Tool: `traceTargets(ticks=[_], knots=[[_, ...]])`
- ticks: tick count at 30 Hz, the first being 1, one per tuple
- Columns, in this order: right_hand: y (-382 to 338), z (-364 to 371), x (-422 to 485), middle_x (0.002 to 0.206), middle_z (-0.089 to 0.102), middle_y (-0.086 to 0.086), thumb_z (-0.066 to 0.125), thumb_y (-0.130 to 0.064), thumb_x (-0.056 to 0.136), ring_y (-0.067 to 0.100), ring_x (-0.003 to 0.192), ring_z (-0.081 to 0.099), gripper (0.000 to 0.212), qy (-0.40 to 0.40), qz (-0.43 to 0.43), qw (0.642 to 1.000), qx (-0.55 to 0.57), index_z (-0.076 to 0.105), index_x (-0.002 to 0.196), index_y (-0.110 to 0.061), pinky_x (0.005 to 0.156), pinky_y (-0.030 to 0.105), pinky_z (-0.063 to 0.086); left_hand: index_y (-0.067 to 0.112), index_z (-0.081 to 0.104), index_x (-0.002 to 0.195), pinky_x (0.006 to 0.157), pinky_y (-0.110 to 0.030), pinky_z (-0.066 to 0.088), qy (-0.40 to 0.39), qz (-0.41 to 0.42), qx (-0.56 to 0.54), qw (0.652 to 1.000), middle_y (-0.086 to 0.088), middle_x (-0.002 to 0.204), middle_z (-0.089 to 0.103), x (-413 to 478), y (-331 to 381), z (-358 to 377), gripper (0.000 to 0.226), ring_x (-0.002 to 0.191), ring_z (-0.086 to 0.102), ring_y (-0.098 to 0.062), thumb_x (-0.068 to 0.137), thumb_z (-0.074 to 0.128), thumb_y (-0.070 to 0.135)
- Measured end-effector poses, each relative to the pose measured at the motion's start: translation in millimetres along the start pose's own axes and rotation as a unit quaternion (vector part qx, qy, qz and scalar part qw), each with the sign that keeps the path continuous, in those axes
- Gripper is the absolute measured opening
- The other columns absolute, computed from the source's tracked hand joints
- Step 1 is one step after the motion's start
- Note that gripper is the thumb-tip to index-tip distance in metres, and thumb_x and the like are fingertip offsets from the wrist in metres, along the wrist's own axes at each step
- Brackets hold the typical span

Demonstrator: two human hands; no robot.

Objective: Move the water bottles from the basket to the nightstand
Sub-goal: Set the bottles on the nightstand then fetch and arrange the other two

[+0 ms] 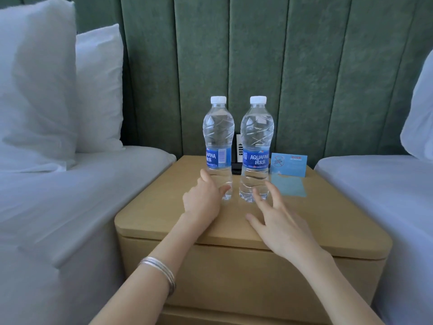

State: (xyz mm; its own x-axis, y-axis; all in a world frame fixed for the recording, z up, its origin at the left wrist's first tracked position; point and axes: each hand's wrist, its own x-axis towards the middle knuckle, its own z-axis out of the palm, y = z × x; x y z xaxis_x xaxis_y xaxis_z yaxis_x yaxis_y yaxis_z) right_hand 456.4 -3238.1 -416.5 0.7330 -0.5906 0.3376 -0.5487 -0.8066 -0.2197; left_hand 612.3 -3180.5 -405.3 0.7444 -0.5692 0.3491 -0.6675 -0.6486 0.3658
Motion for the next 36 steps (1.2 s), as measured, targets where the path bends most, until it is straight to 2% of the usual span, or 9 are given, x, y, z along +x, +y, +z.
traceTargets(ticks=[5, 9, 13, 18, 22, 25, 27, 30, 36], knots=[[1.4, -1.7, -6.7, 0.156, -0.007, -0.015, 0.020, -0.059, 0.094, 0.020, 0.131, 0.034, 0.059, -0.016, -0.001, 0.999, -0.032, 0.010, 0.148, -0.036, 0.094, 0.033, 0.037, 0.015, 0.015, 0.148, 0.111, -0.042, 0.025, -0.111, 0.076, 0.036, 0.990, -0.005, 0.151, 0.032, -19.8, -13.5, 1.5, 0.068, 0.138, 0.030, -0.026, 0.096, 0.027, 0.057], [5.1, 4.5, -21.3, 0.154, 0.014, -0.017, 0.004, -0.059, 0.093, 0.009, 0.139, 0.019, 0.060, -0.004, -0.021, 0.996, -0.084, 0.020, 0.146, -0.037, 0.107, 0.027, 0.020, 0.039, 0.022, 0.146, 0.117, -0.031, 0.006, -0.103, 0.193, 0.069, 0.973, 0.017, 0.155, 0.017, -54.9, -28.4, -6.7, 0.056, 0.144, 0.008, -0.006, 0.095, 0.017, 0.060], [7.7, 12.9, -36.3, 0.129, 0.058, -0.010, -0.002, -0.056, 0.093, 0.014, 0.122, 0.051, 0.073, 0.058, -0.018, 0.994, -0.090, 0.057, 0.127, -0.031, 0.098, 0.026, 0.026, 0.046, 0.025, 0.143, 0.114, -0.022, 0.009, -0.026, 0.213, 0.067, 0.974, 0.027, 0.151, 0.022, -71.1, -39.2, -7.1, 0.075, 0.141, 0.012, 0.003, 0.079, -0.007, 0.067], [12.7, 21.3, -51.7, 0.127, 0.060, -0.002, 0.019, -0.051, 0.096, 0.021, 0.120, 0.054, 0.057, 0.128, -0.035, 0.988, -0.076, 0.059, 0.125, -0.024, 0.098, 0.036, 0.032, 0.030, 0.056, 0.129, 0.105, -0.028, 0.032, 0.084, 0.242, 0.020, 0.966, 0.011, 0.134, 0.055, -90.8, -50.0, 3.2, 0.053, 0.128, 0.047, -0.012, 0.093, 0.027, 0.056], [8.3, 19.8, -76.9, 0.141, 0.047, 0.005, 0.031, -0.050, 0.093, 0.027, 0.131, 0.042, 0.057, 0.090, -0.016, 0.992, -0.089, 0.048, 0.136, -0.017, 0.107, 0.049, 0.028, 0.023, 0.051, 0.134, 0.109, -0.036, 0.029, 0.090, 0.243, -0.007, 0.966, 0.002, 0.141, 0.048, -112.0, -52.0, 5.1, 0.052, 0.134, 0.040, -0.020, 0.089, 0.044, 0.048], [0.4, 4.6, -101.1, 0.149, 0.034, 0.011, 0.037, -0.051, 0.088, 0.032, 0.138, 0.030, 0.066, -0.017, 0.006, 0.997, -0.078, 0.041, 0.141, -0.013, 0.106, 0.052, 0.032, 0.017, 0.042, 0.141, 0.109, -0.045, 0.032, 0.012, 0.206, 0.009, 0.978, -0.004, 0.149, 0.036, -134.8, -43.0, -12.5, 0.064, 0.140, 0.029, -0.026, 0.082, 0.056, 0.038], [-5.8, -17.2, -114.3, 0.149, 0.033, 0.011, 0.033, -0.054, 0.087, 0.033, 0.136, 0.033, 0.067, -0.114, 0.025, 0.991, -0.063, 0.043, 0.140, -0.013, 0.099, 0.048, 0.042, 0.016, 0.042, 0.140, 0.092, -0.043, 0.050, -0.103, 0.174, 0.019, 0.979, -0.007, 0.153, 0.029, -153.2, -34.4, -32.7, 0.074, 0.141, 0.026, -0.029, 0.074, 0.068, 0.033], [-14.9, -72.7, -125.6, 0.131, 0.056, 0.004, 0.023, -0.055, 0.090, 0.025, 0.115, 0.058, 0.062, -0.209, 0.053, 0.976, -0.029, 0.051, 0.131, -0.017, 0.082, 0.043, 0.054, 0.023, 0.057, 0.123, 0.069, -0.029, 0.055, -0.213, 0.156, 0.018, 0.964, -0.001, 0.140, 0.049, -169.8, -22.9, -79.1, 0.063, 0.118, 0.057, -0.021, 0.065, 0.077, 0.030], [-34.9, -235.6, -104.4, 0.107, 0.068, -0.005, 0.041, -0.040, 0.085, 0.013, 0.097, 0.065, 0.044, -0.141, 0.052, 0.988, 0.025, 0.068, 0.109, -0.015, 0.086, 0.038, 0.052, 0.022, 0.069, 0.108, 0.078, -0.031, 0.054, -0.228, 0.198, 0.007, 0.953, 0.004, 0.117, 0.065, -133.0, 32.0, -230.0, 0.038, 0.102, 0.063, -0.014, 0.084, 0.049, 0.043]])
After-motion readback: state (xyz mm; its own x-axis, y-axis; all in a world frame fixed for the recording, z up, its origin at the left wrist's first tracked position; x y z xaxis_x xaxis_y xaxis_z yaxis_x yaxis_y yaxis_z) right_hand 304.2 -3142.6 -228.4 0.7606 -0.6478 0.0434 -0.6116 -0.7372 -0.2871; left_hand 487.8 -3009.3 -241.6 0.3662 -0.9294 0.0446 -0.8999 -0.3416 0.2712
